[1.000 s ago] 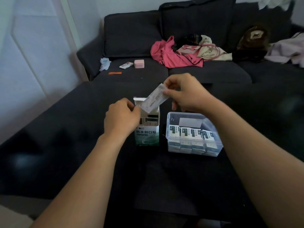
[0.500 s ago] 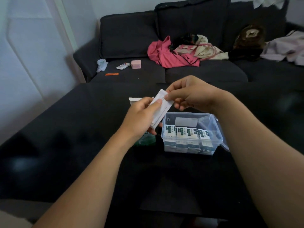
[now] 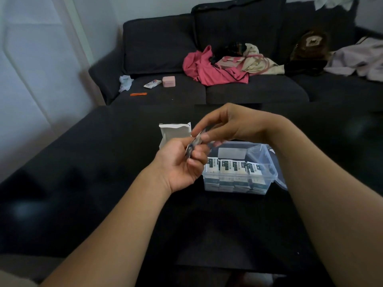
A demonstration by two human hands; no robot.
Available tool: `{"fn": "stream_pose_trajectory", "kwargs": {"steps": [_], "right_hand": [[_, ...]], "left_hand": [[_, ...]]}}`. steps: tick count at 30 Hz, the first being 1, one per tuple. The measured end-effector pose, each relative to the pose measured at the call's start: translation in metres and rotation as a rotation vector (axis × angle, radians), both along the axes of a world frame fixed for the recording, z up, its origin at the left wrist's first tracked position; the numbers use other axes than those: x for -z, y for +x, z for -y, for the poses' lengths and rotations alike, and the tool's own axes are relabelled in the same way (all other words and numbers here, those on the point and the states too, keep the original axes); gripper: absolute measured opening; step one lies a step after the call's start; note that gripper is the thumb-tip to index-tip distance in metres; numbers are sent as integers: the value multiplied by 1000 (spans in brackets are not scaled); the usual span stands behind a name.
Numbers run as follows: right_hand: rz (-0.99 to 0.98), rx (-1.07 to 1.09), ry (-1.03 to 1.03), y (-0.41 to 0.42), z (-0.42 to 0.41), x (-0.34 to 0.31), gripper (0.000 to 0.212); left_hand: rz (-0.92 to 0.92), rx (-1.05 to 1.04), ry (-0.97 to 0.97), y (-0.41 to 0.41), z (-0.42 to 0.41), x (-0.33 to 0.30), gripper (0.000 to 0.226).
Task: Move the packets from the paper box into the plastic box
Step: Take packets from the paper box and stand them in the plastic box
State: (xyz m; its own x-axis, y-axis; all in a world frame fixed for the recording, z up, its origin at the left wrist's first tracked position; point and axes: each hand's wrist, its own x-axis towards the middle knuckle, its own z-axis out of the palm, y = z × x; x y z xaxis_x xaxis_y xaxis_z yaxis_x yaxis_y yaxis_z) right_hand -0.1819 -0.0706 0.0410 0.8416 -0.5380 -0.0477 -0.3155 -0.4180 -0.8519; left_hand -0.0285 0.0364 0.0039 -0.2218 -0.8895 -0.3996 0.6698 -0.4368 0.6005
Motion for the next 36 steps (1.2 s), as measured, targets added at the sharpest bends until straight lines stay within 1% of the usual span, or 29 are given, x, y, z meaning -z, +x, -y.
{"fn": "stream_pose_trajectory", "kwargs": {"steps": [3,4,5,7,9,10,11,12,15,16,17,19,21,22,23,25,26,27,28,29,31,33,34,36], "right_hand": [[49,69,-15,7,1,5,18],[56,90,-8,8,1,5,16],[66,110,13,7,2,5,15],[84,157,28,5,3,5,13],[87,209,0,1,5,5,11],[88,226,15,-1,6,5,11],[89,230,53,-2,6,5,12],[90,219,106,-3,6,4,13],[61,99,261,-2,1,2,21],[30,57,297,0,-2,2,25],[-15,24,312,3,-4,1,29],[-136,-14,269,4,-5,-1,31],[-256,6,146,1,-3,-5,27],[-278,40,82,-4,0,-7,24],[-260,84,35,-8,3,-9,20],[-110,175,-6,-16,6,-13,14],[-10,201,-12,-18,6,-15,18],[71,200,-14,-17,5,-16,26],[114,169,-13,-15,2,-18,35],[107,124,-18,-10,-3,-19,42],[-28,35,-91,5,-11,-17,44],[-179,-6,-224,19,-16,-13,36],[-209,-2,-275,23,-18,-12,32],[-198,33,-290,26,-19,-10,28]], "left_hand": [[-36,10,-23,-1,-2,-1,17],[-35,4,-28,-1,-2,-1,21],[-6,0,-36,-1,-1,-1,31],[152,-41,-73,-3,1,0,61],[358,-164,-122,-5,5,4,91],[453,-242,-149,-6,8,7,98],[535,-309,-180,-8,9,7,97],[604,-354,-220,-10,10,8,88],[750,-393,-335,-20,8,9,38],[783,-397,-355,-23,8,10,30],[811,-400,-364,-24,9,11,29],[821,-410,-400,-24,9,14,30],[735,-401,-409,-23,7,11,32],[674,-388,-387,-24,6,9,33],[627,-374,-362,-24,5,7,32],[637,-337,-326,-25,3,5,27],[671,-300,-319,-25,2,6,25],[711,-252,-320,-25,2,7,23],[753,-200,-326,-27,2,9,21],[792,-157,-334,-27,2,11,19],[834,-110,-351,-29,2,12,12],[836,-107,-360,-29,4,11,7],[838,-118,-349,-28,5,11,9],[828,-136,-308,-26,6,10,10]]}}
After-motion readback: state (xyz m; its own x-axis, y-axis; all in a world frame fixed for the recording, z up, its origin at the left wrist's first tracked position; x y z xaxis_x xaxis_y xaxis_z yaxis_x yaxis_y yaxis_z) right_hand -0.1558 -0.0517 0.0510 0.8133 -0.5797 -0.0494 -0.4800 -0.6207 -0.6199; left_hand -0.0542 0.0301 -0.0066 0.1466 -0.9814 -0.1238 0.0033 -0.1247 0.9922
